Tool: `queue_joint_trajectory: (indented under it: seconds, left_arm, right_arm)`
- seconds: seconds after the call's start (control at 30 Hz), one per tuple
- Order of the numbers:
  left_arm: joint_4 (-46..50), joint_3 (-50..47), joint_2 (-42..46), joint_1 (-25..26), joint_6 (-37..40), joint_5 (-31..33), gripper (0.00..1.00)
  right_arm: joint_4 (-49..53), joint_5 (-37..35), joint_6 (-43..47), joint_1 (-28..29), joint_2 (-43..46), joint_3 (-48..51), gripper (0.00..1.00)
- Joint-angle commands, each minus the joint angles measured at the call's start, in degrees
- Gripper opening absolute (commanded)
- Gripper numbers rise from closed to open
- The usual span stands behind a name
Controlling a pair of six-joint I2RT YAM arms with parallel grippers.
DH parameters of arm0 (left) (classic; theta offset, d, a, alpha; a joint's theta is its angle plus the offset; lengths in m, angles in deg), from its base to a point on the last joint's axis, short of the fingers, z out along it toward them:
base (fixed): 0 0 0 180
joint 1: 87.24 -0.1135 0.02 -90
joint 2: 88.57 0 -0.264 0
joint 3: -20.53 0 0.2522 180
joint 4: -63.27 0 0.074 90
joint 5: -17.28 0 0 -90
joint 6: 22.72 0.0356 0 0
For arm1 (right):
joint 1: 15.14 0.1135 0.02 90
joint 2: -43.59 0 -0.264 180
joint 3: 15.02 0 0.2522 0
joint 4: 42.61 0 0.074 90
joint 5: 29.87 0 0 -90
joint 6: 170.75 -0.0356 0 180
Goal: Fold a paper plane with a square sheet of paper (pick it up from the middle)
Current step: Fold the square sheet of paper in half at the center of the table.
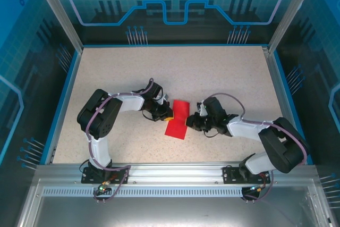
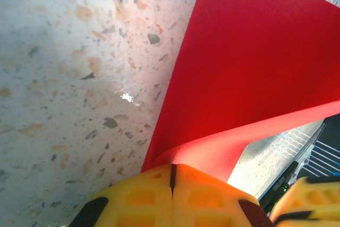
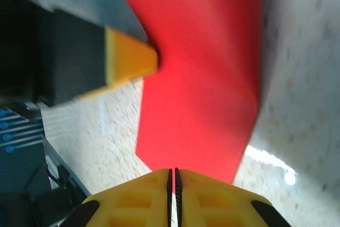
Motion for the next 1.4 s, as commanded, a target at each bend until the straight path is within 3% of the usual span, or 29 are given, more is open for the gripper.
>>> queue_joint_trajectory:
  seconds: [0.0, 0.27, 0.4, 0.53, 0.8, 1.07, 1.37]
  left_arm:
    - [6.3, -2.3, -4.7, 0.9, 1.2, 4.9, 0.00]
    - [6.2, -2.8, -5.0, 0.9, 1.6, 5.0, 0.00]
    - [6.2, -3.1, -5.1, 0.9, 1.6, 5.0, 0.00]
    - [6.3, -3.3, -5.0, 0.8, 1.6, 5.2, 0.00]
    - [6.6, -3.3, -4.9, 0.8, 1.6, 5.6, 0.00]
    - [6.6, -3.2, -4.9, 0.9, 1.7, 5.6, 0.00]
    - [6.8, -3.6, -4.8, 0.8, 1.8, 6.0, 0.00]
  right_arm:
    - [-0.7, 1.9, 2.6, -2.0, -2.0, -2.6, 0.13]
    - [-7.9, 4.0, 1.3, -3.2, -12.7, -4.3, 0.12]
    - [-6.7, 2.5, 2.0, -3.2, -15.7, -4.5, 0.11]
    - [-1.3, -0.1, 2.7, -3.2, -16.4, -5.0, 0.11]
    - [-2.8, 4.0, 4.3, -4.2, -12.2, -6.4, 0.12]
    - [-4.9, 5.7, 5.5, -7.0, -16.0, -7.0, 0.12]
    - [-0.5, 3.5, 6.6, -7.2, -18.2, -8.6, 0.11]
